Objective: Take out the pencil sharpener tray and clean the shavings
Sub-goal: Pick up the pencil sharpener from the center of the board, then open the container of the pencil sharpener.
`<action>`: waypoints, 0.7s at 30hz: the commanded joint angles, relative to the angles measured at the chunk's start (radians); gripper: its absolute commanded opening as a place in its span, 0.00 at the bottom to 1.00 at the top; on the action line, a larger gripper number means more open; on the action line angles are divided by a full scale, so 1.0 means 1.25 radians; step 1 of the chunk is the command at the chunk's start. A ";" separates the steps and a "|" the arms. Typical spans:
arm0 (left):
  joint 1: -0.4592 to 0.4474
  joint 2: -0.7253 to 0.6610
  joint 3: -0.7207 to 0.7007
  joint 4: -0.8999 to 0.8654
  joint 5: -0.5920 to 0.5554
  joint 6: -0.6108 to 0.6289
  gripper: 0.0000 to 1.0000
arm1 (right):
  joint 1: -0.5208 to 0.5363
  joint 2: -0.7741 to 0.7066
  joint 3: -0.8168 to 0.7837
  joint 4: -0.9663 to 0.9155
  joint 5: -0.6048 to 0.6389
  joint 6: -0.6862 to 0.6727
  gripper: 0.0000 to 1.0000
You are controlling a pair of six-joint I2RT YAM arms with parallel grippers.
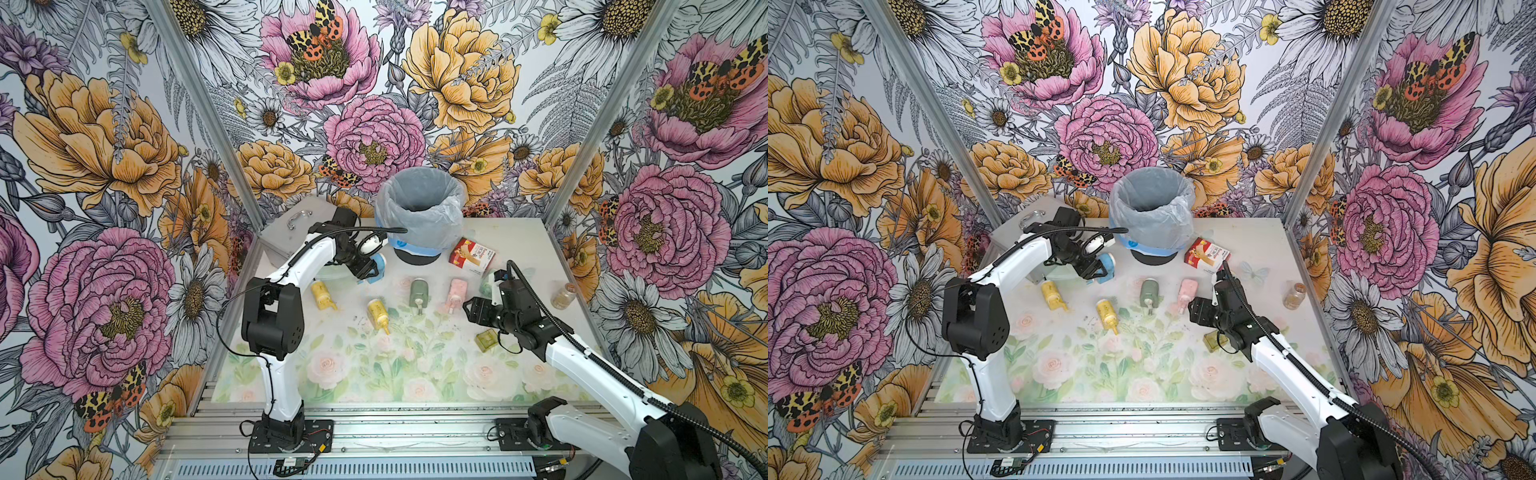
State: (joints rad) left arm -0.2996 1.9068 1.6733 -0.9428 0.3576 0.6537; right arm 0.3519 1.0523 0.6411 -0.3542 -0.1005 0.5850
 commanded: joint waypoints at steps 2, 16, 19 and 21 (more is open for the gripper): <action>-0.025 -0.108 -0.023 0.017 0.013 -0.030 0.00 | -0.005 -0.021 0.007 0.016 -0.002 -0.010 0.76; -0.075 -0.298 -0.124 0.015 0.146 -0.133 0.00 | -0.005 -0.019 0.017 0.017 -0.028 -0.046 0.76; -0.095 -0.339 -0.160 0.015 0.198 -0.130 0.00 | -0.005 -0.039 0.017 0.017 -0.063 -0.074 0.77; -0.114 -0.365 -0.180 0.015 0.208 -0.120 0.00 | -0.005 -0.059 0.012 0.030 -0.097 -0.081 0.77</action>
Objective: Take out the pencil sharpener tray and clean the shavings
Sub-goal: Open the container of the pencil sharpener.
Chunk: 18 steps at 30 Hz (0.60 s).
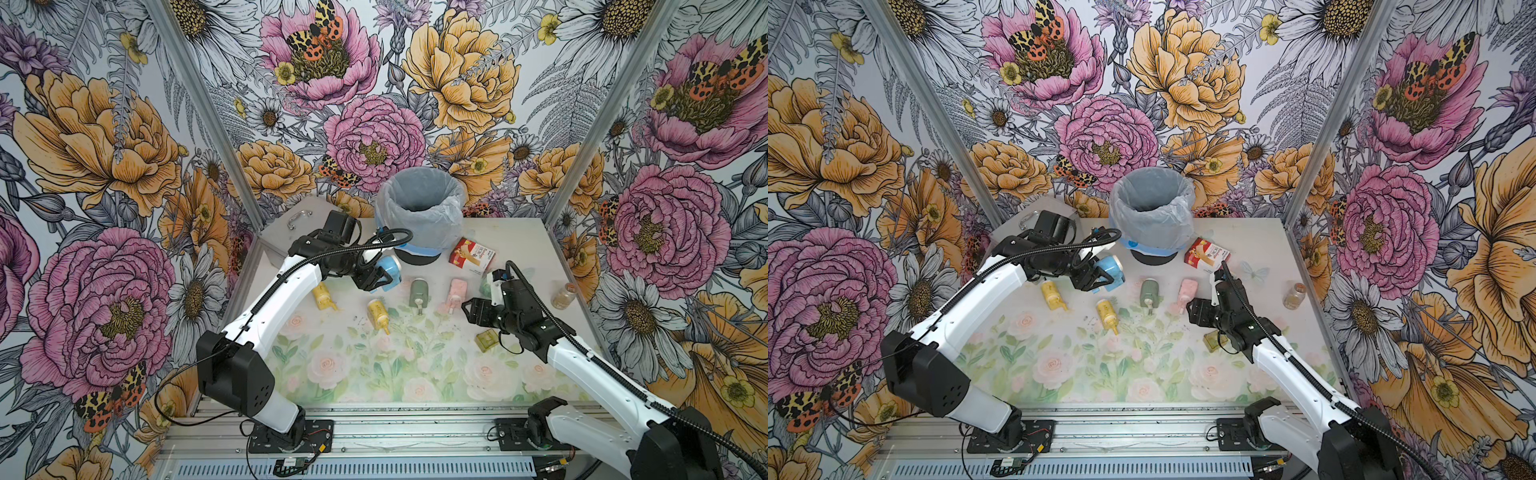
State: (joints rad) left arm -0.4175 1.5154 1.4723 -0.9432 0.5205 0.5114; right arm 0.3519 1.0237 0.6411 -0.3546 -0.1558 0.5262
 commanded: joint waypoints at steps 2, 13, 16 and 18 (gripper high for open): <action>-0.025 -0.074 -0.036 0.016 0.108 0.006 0.00 | -0.005 -0.055 0.002 0.066 -0.109 -0.032 0.77; -0.033 -0.125 -0.113 0.002 0.266 0.035 0.00 | 0.028 -0.122 -0.003 0.186 -0.318 -0.043 0.88; -0.048 -0.119 -0.106 -0.017 0.275 0.014 0.01 | 0.038 -0.125 0.016 0.190 -0.371 -0.050 0.89; -0.068 -0.113 -0.091 -0.048 0.282 0.010 0.01 | 0.048 -0.114 0.036 0.191 -0.416 -0.052 0.89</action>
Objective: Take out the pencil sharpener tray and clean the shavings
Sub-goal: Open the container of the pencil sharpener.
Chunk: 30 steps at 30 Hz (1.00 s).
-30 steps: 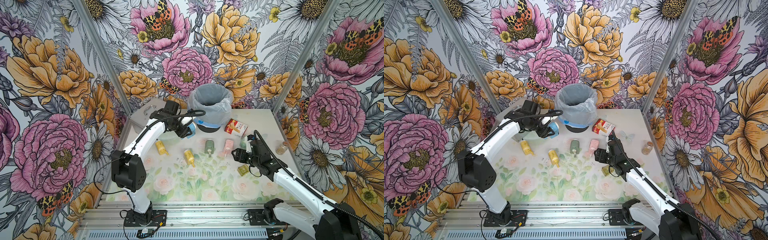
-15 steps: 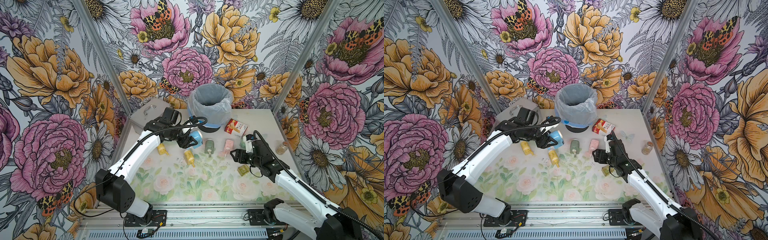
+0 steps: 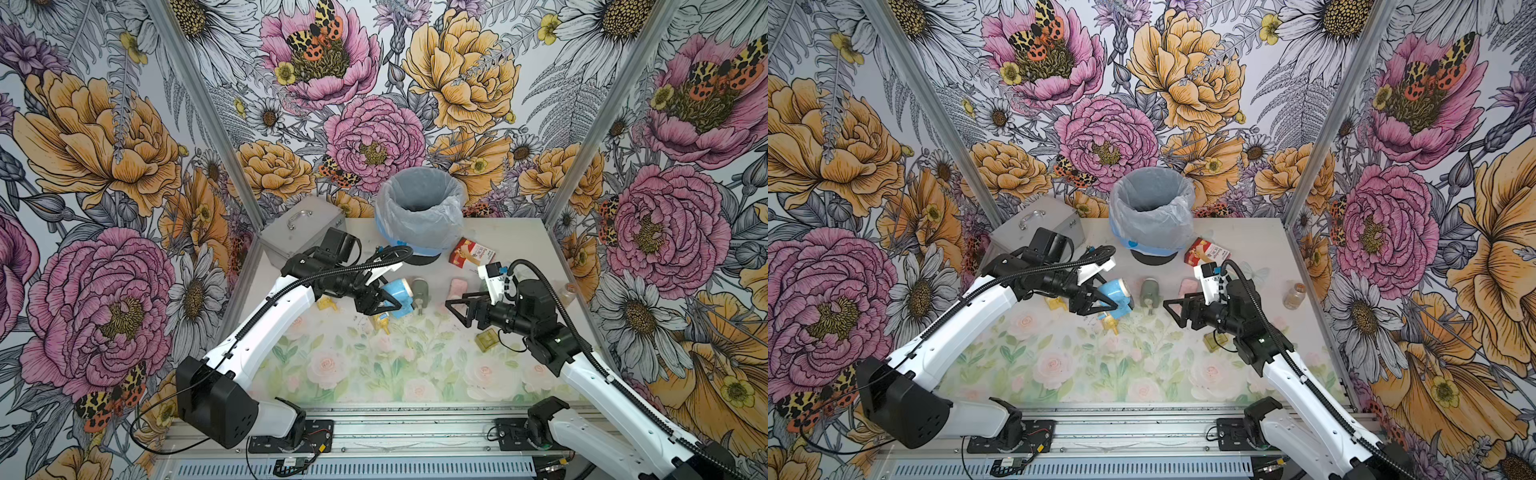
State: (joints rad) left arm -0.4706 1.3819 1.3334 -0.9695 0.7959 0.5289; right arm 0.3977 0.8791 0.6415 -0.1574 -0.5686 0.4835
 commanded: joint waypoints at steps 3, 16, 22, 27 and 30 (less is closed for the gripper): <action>-0.039 -0.004 0.015 -0.044 0.097 -0.034 0.01 | 0.024 0.018 0.063 0.032 -0.151 -0.019 0.87; -0.039 -0.018 -0.024 -0.055 0.224 -0.044 0.00 | 0.106 0.043 0.139 -0.090 -0.241 -0.095 0.80; -0.082 -0.053 -0.046 -0.055 0.211 -0.026 0.00 | 0.146 0.082 0.155 -0.102 -0.284 -0.109 0.79; -0.091 -0.075 -0.065 -0.055 0.231 -0.029 0.00 | 0.169 0.086 0.171 -0.121 -0.286 -0.124 0.79; -0.097 -0.089 -0.067 -0.055 0.237 -0.025 0.00 | 0.177 0.089 0.181 -0.122 -0.308 -0.124 0.78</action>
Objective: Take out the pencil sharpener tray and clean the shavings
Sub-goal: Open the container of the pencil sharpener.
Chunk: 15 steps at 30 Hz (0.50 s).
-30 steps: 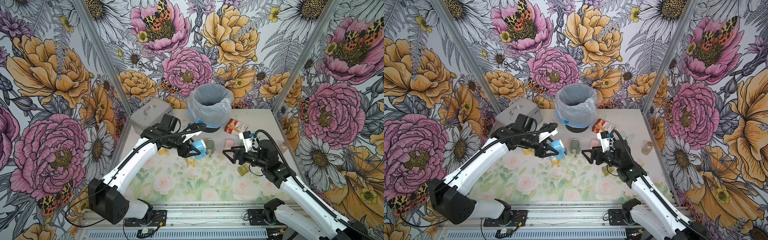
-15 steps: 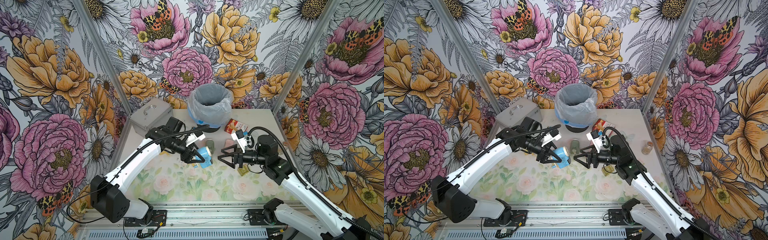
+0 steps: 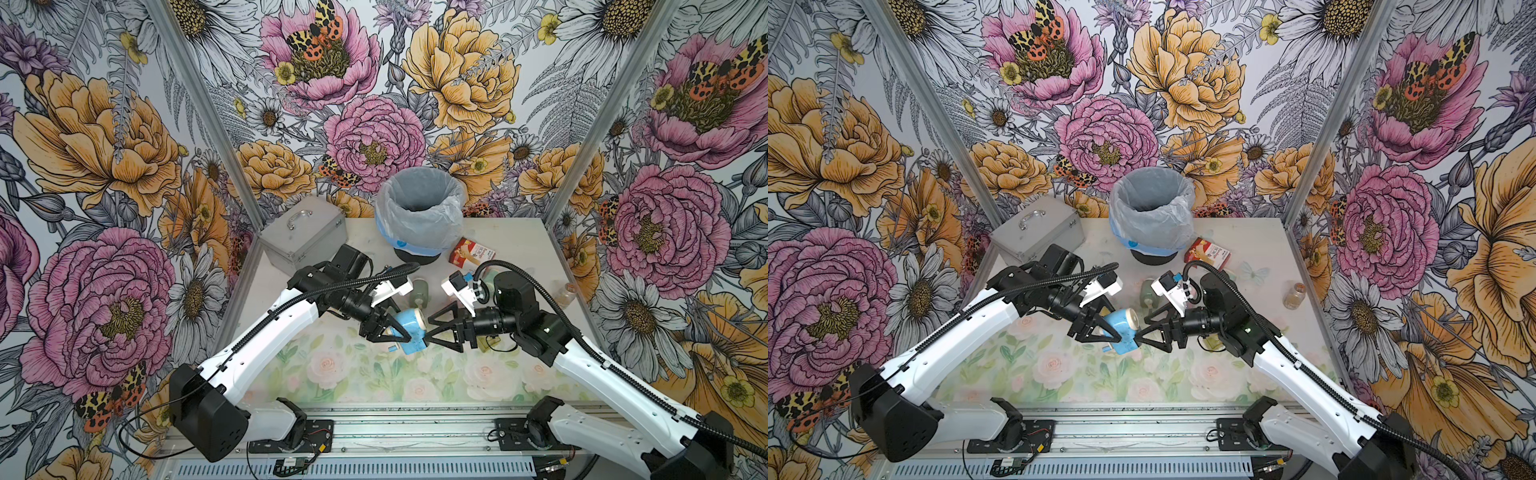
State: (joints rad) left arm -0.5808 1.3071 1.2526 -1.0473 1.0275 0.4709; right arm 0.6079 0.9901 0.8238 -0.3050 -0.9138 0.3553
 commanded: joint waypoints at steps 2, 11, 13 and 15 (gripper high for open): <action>-0.011 -0.035 0.002 0.007 0.058 0.021 0.00 | 0.018 0.002 0.040 -0.005 -0.044 -0.022 0.76; -0.020 -0.050 0.013 0.007 0.069 0.014 0.02 | 0.039 0.004 0.055 -0.021 -0.059 -0.030 0.70; -0.023 -0.052 0.015 0.007 0.069 0.011 0.01 | 0.042 0.009 0.055 -0.021 -0.067 -0.030 0.69; -0.026 -0.053 0.017 0.007 0.070 0.012 0.02 | 0.049 0.012 0.061 -0.022 -0.069 -0.031 0.69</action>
State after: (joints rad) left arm -0.6022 1.2709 1.2526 -1.0481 1.0672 0.4706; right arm 0.6563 0.9943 0.8642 -0.3332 -0.9749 0.3382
